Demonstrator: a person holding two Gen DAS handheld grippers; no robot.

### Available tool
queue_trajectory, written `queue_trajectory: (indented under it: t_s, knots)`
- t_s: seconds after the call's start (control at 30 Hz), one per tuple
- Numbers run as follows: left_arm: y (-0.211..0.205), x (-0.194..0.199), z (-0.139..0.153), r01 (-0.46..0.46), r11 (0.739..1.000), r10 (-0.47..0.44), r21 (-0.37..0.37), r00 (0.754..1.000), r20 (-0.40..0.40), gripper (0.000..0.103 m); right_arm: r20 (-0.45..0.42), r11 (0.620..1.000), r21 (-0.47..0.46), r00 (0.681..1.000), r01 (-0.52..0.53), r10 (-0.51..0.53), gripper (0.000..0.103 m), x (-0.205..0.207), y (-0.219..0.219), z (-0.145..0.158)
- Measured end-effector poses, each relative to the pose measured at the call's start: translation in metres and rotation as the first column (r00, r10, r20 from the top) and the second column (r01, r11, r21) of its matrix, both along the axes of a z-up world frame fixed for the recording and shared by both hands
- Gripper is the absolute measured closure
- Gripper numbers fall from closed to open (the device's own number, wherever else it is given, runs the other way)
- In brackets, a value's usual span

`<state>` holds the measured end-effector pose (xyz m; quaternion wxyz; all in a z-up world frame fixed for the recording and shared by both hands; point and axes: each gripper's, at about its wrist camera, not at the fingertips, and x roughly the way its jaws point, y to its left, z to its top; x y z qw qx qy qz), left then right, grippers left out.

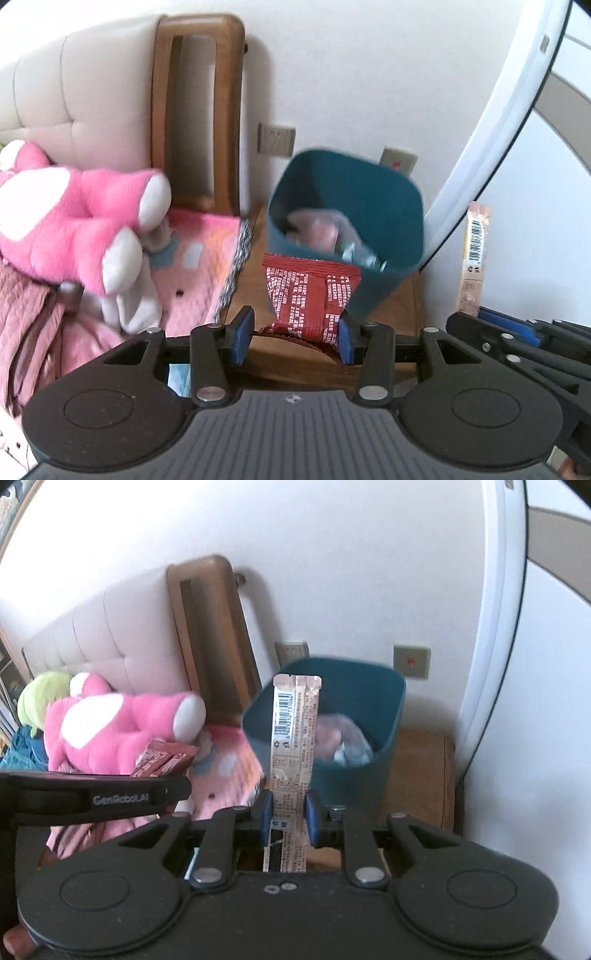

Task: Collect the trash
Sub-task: 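Lift the red wrapper and beige stick up to the teal wastebasket, then open both tools inside the wastebasket to drop wrapper and stick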

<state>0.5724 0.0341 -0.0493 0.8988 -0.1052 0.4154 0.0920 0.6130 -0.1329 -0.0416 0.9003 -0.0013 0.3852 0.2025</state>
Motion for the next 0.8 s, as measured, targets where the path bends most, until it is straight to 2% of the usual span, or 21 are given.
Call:
queue_trajectory:
  t_s: [0.2, 0.47, 0.57, 0.8]
  knots:
    - [0.014, 0.057, 0.016, 0.051, 0.999, -0.051, 0.014, 0.998, 0.022, 0.058, 0.011, 0.999, -0.033, 1.0, 0.019, -0.018, 0.086, 0.052, 0.015, 0.01]
    - [0.022, 0.165, 0.0, 0.195, 0.981, -0.195, 0.013, 0.981, -0.019, 0.058, -0.023, 0.992, -0.054, 0.993, 0.118, -0.119, 0.086, 0.134, 0.024, -0.002]
    - [0.02, 0.202, -0.011, 0.245, 0.97, -0.244, 0.006, 0.969, -0.047, 0.058, -0.051, 0.987, -0.055, 0.987, 0.149, -0.152, 0.086, 0.161, 0.025, -0.012]
    - [0.016, 0.27, -0.063, 0.328, 0.945, -0.323, 0.012, 0.936, -0.142, 0.058, -0.151, 0.976, -0.113, 0.968, 0.185, -0.201, 0.086, 0.21, 0.031, -0.058]
